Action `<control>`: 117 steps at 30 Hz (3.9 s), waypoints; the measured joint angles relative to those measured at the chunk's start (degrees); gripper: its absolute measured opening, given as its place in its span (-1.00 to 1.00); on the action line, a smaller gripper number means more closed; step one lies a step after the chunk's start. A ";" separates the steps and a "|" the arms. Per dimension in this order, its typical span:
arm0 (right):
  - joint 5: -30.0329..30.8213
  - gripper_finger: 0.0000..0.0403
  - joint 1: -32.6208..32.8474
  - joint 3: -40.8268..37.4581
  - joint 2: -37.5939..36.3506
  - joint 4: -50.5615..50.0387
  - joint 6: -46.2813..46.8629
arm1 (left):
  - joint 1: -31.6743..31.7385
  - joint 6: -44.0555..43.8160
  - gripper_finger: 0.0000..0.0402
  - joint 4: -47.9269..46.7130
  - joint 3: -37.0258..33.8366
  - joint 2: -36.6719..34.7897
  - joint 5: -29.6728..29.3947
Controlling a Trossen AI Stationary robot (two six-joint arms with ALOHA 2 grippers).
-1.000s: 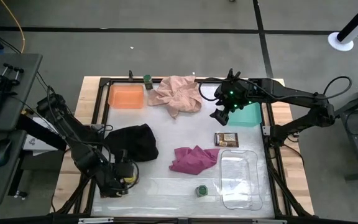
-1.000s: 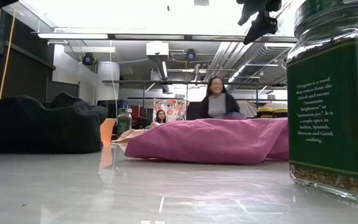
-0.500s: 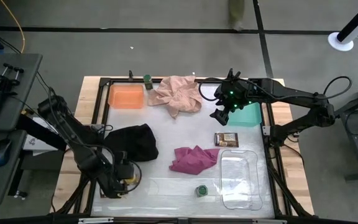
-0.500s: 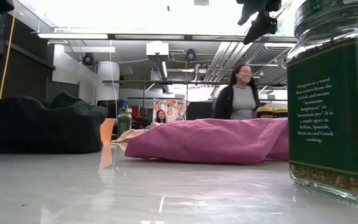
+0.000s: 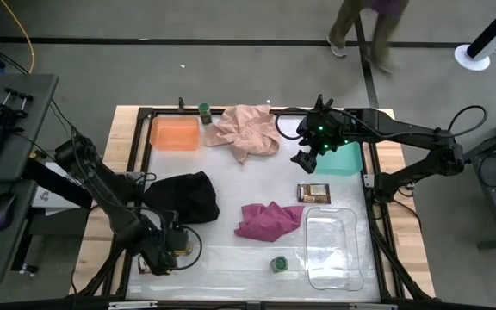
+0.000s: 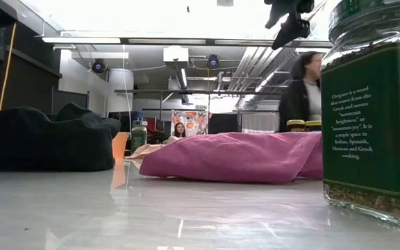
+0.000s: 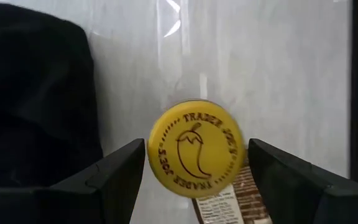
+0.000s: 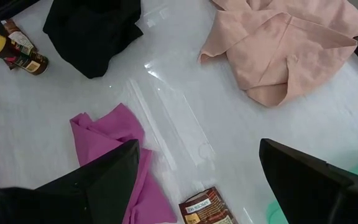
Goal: Sort spices by type
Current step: Put the yellow seasoning bottle into the blue bin
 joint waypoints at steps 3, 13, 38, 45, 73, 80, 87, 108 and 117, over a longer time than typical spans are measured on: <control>0.00 0.62 0.02 0.00 0.00 0.01 0.00 | 0.09 -0.32 0.36 0.02 0.00 1.64 0.22; 0.00 0.62 0.01 0.00 0.00 0.02 -0.07 | 0.30 -2.42 0.35 0.57 0.00 5.02 0.76; -0.11 0.62 9.57 -8.93 -1.84 15.67 -2.61 | 41.04 33.29 -0.05 15.71 11.04 -3.16 -1.97; 3.94 0.62 7.82 -12.98 -1.42 32.34 -4.13 | 58.38 48.49 -0.05 26.82 11.02 -2.99 10.65; 21.38 0.40 2.95 -12.98 6.88 35.88 -24.44 | 64.56 43.13 -0.05 47.78 10.99 4.19 24.11; 20.79 0.00 2.99 -12.97 6.78 35.83 -27.48 | 64.81 43.95 -0.05 46.86 11.04 4.19 20.56; 20.60 0.00 1.00 -11.80 5.83 27.97 -25.16 | 66.51 47.10 0.57 44.03 10.99 3.26 19.63; 37.96 0.00 -7.69 -52.88 -26.54 34.51 25.74 | 72.95 33.15 0.60 65.69 -12.45 -8.25 21.54; 46.10 0.00 -8.41 -56.52 -15.90 40.58 37.27 | 71.21 32.86 0.60 66.05 -13.00 -8.27 21.37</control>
